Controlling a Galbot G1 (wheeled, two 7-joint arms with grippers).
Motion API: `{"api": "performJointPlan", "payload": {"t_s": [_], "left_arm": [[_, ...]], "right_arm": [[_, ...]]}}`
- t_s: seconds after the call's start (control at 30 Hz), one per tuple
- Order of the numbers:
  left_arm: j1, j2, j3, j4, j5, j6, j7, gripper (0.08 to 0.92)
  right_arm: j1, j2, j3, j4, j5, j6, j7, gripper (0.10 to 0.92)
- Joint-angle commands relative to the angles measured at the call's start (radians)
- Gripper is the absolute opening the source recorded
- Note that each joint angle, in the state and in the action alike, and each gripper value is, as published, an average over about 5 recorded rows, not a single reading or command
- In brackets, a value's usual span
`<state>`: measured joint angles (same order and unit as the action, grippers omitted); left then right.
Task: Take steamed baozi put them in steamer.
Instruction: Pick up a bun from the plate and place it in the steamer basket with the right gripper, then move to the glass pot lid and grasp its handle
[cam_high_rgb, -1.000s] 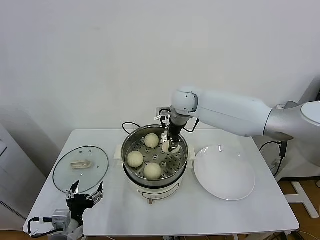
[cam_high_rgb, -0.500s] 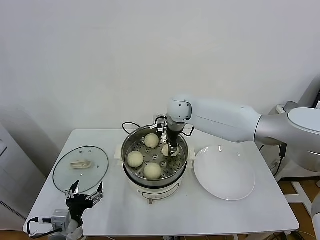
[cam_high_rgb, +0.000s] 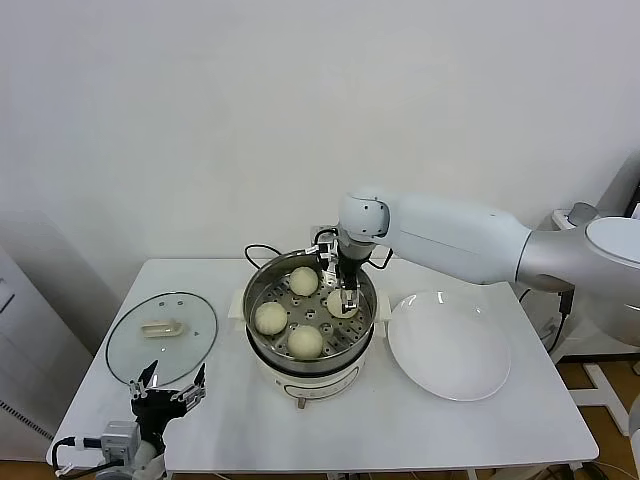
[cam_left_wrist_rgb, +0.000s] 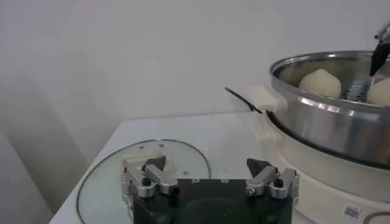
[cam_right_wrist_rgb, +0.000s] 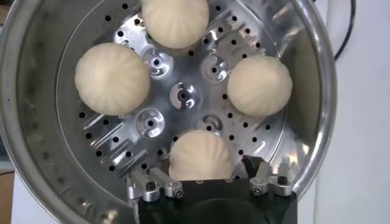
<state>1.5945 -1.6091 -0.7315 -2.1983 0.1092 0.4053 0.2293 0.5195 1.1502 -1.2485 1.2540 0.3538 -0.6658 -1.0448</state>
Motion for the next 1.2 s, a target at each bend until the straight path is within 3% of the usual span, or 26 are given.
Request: {"api": "performJointPlan", "payload": {"t_s": [0.03,0.27,0.5,0.63,0.83,1.03,1.2], "left_arm": [[0.009,-0.019,-0.001,-0.02,-0.011,0.0,0.002,0.823],[0.013,-0.026,-0.024,-0.064,-0.128,0.002,0.002,0.823],[-0.03,-0.035,-0.032,-0.103,-0.19,0.014,-0.004,0.823],[-0.041,-0.048,-0.012,-0.103,-0.149,0.0,-0.003,0.823],[-0.072,-0.049,-0.01,-0.061,-0.083,-0.029,-0.014,0.823],[-0.101,-0.013,-0.038,0.015,0.001,-0.097,-0.008,0.823],[-0.117,0.022,-0.061,0.066,0.073,-0.146,-0.007,0.823]], "right_arm": [[0.005,-0.172,0.184,0.108,0.038,0.008,0.009,0.822],[-0.137,-0.406,0.563,0.235,0.183,0.128,0.21,0.823],[-0.598,-0.486,1.133,0.284,0.222,0.274,0.426,0.823],[-0.954,-0.399,1.476,0.314,0.231,0.349,0.508,0.823],[-1.325,-0.153,1.846,0.333,0.227,0.488,0.627,0.823],[-1.584,0.096,1.966,0.373,0.232,0.628,0.738,0.823],[-1.747,0.16,1.972,0.409,0.241,0.688,0.801,0.823]]}}
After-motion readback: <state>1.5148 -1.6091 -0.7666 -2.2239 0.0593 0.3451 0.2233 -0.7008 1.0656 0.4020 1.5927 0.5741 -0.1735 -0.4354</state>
